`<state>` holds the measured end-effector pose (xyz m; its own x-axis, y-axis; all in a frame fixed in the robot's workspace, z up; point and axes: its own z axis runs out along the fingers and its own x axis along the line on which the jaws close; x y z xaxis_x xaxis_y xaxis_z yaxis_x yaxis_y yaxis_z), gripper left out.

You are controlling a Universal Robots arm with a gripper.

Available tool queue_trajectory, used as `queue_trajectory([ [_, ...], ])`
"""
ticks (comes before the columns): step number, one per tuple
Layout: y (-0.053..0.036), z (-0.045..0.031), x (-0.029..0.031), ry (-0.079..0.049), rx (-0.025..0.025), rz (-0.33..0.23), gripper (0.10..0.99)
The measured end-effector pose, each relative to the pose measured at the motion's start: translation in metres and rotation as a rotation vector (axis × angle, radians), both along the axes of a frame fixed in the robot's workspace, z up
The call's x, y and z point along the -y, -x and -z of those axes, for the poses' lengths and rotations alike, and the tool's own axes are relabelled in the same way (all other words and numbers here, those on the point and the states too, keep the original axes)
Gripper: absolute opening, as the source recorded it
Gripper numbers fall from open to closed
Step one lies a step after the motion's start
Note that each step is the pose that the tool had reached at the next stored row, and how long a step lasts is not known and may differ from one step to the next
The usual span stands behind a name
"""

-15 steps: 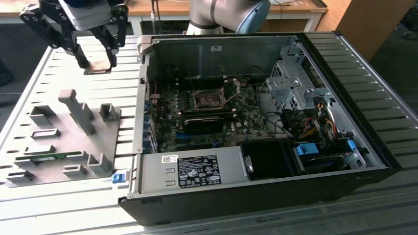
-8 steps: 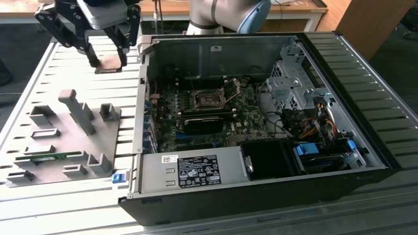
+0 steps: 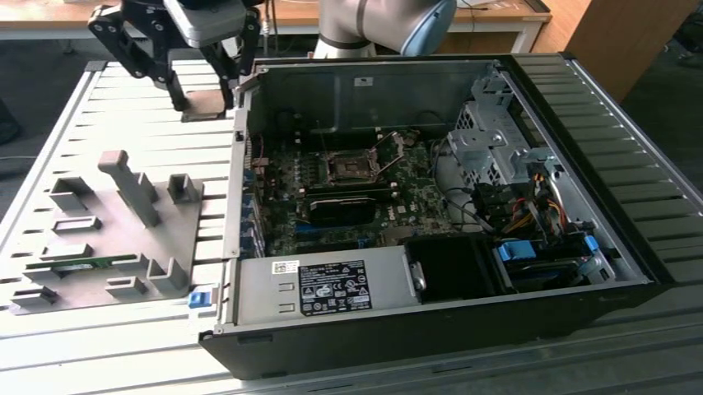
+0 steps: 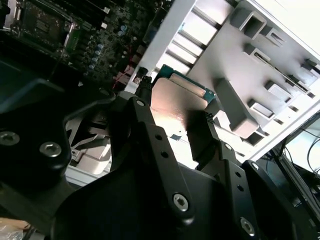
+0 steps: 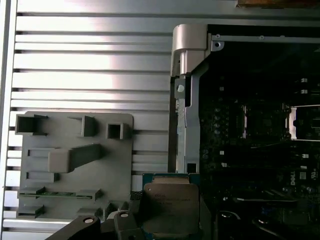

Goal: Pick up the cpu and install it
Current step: 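Pick up the cpu and move it towards the insertion slot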

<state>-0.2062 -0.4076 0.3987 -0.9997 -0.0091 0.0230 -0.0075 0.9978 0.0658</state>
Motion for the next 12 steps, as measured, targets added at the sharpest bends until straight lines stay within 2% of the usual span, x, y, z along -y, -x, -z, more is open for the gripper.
queue_trajectory([
  [12,-0.0307,0.0000,-0.0010,0.000,0.0001,0.000,0.537],
])
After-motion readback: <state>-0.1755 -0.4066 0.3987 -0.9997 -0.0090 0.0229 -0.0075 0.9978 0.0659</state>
